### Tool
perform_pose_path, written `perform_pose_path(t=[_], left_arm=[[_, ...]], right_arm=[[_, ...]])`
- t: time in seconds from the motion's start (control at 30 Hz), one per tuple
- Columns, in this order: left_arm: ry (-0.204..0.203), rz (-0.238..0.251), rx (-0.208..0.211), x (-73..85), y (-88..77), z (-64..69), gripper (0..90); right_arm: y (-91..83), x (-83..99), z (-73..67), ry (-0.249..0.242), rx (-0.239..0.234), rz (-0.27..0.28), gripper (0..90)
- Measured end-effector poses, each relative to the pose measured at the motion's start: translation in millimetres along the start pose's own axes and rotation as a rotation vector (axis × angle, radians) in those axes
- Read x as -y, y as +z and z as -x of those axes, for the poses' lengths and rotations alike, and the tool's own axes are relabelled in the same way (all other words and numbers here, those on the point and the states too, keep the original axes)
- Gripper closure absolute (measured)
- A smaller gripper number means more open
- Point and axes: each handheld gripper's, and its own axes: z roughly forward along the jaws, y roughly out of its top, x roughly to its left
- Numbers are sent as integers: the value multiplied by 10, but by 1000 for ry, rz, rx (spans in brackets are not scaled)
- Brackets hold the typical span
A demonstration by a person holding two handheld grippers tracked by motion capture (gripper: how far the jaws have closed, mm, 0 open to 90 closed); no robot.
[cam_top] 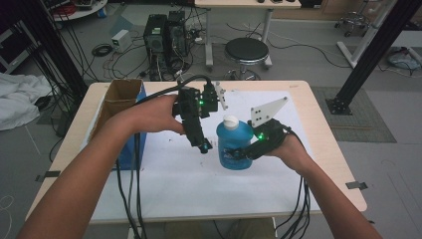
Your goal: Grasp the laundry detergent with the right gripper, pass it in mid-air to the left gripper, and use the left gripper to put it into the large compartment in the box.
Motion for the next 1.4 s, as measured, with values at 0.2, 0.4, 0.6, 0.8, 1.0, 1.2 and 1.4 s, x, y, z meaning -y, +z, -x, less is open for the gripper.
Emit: perform_pose_path(t=[0.2,0.4,0.6,0.8,1.0,1.2,1.4], left_arm=[[15,-8,11,-61,-10,23,17],[26,-11,20,-100,-11,32,17],[37,-17,25,-143,-7,34,17],[46,-28,35,-182,34,34,18],[55,-43,39,-221,68,27,17],[63,-58,35,-245,107,21,18],[87,-76,39,-255,138,21,78]], right_arm=[[102,-75,4,-10,-45,11,444],[172,-116,25,-14,-71,26,444],[265,-162,42,-19,-112,36,444],[326,-226,44,-27,-126,25,443],[345,-258,37,-28,-135,28,443],[352,-260,28,-30,-137,18,442],[334,-261,20,-22,-142,25,441]])
